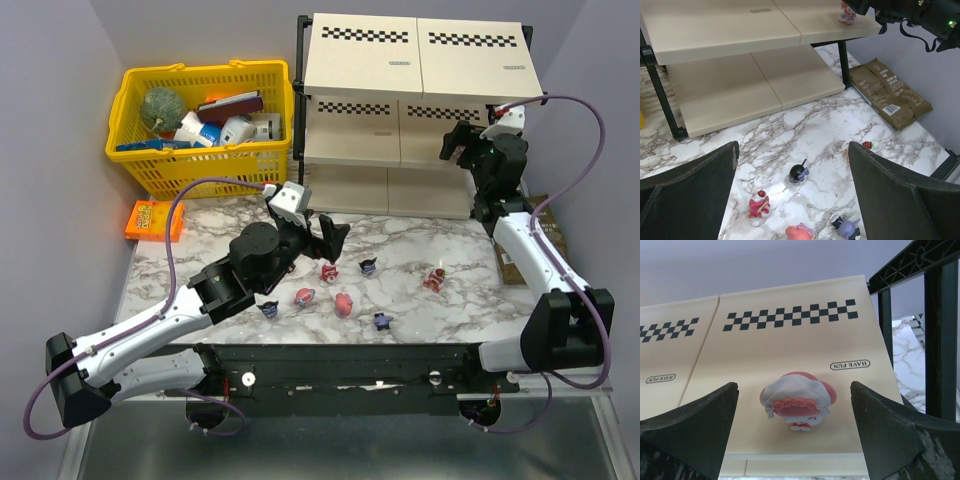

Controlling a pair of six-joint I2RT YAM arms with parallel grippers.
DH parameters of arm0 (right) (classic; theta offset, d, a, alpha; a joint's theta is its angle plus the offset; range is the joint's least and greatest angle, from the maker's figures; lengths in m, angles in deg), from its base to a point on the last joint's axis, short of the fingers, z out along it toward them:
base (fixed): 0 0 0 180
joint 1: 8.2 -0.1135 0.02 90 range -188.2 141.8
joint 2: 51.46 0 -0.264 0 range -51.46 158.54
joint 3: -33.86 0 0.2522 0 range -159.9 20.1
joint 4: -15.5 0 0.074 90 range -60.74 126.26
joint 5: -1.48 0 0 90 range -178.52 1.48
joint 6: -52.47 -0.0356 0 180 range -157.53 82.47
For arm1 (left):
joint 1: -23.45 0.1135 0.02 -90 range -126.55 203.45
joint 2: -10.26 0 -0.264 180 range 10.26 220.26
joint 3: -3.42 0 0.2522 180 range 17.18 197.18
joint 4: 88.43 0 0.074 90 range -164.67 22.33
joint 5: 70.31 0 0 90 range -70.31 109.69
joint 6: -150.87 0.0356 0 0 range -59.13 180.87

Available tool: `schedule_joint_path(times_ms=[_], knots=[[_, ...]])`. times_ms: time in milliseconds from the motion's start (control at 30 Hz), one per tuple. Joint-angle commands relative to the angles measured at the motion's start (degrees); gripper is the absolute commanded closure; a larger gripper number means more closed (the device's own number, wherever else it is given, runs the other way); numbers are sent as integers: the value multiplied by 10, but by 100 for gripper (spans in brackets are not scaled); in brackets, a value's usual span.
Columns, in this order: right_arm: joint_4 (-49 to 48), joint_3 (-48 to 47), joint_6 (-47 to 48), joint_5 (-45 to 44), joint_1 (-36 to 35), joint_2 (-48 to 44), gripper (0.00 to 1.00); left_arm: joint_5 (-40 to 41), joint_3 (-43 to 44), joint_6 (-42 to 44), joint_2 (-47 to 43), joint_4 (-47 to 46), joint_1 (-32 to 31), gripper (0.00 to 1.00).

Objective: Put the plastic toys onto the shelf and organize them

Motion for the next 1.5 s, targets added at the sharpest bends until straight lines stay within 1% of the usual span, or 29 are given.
schedule_joint_path(times_ms=[0, 300, 433, 467, 533, 633, 667, 733, 767, 800, 833, 867, 900, 967, 1033, 1067, 1100, 1167, 1200, 1267, 1300, 1400, 1467], knots=[[52, -11, -23, 10, 4, -38, 0, 15, -7, 0, -14, -8, 2, 1], [113, 45, -35, 18, 4, -129, 0, 25, -17, 1, -27, -5, 2, 1], [141, 72, -54, 40, 3, -180, 0, 31, -26, -4, -34, -4, 2, 1], [157, 80, -50, 35, -10, -197, 0, 35, -27, -6, -35, -3, 2, 1], [148, 123, -38, 32, -31, -249, 0, 39, -32, -6, -40, -1, 2, 1], [154, 156, -26, 29, -84, -300, 0, 60, -39, -6, -49, 4, 4, 1], [169, 160, -24, 20, -117, -310, 0, 65, -40, -2, -51, 6, 4, 1], [176, 181, -33, -1, -154, -341, 0, 89, -41, -1, -57, 8, 6, 1], [174, 191, -48, 7, -184, -353, 0, 96, -41, 0, -60, 20, 7, 1], [162, 202, -55, 9, -203, -365, 0, 109, -40, 1, -66, 23, 8, 1], [148, 243, -59, 10, -225, -377, 0, 116, -42, 7, -68, 25, 9, 1], [92, 264, -60, 16, -271, -401, 0, 123, -42, 11, -73, 29, 9, 1], [74, 282, -63, 13, -292, -406, 0, 130, -42, 16, -78, 32, 9, 1], [53, 301, -80, 12, -344, -385, 0, 152, -37, 34, -83, 43, 13, 1], [48, 296, -86, 9, -379, -353, 1, 170, -33, 43, -93, 51, 16, 1], [38, 287, -84, 2, -418, -335, 1, 175, -31, 49, -96, 61, 20, 1], [35, 280, -80, -8, -439, -295, 1, 182, -28, 50, -104, 69, 22, 1], [43, 255, -78, -36, -491, -248, 1, 193, -21, 46, -112, 95, 25, 1], [50, 228, -82, -43, -502, -209, 1, 196, -18, 38, -122, 106, 26, 1], [67, 206, -113, -62, -531, -172, 1, 198, -12, 26, -132, 142, 27, 1], [69, 192, -122, -62, -540, -159, 1, 196, -10, 6, -142, 157, 28, 1], [81, 175, -149, -77, -582, -110, 0, 182, -16, -13, -173, 215, 28, 1], [77, 165, -164, -85, -610, -72, 0, 180, -33, -42, -197, 246, 28, 1]])
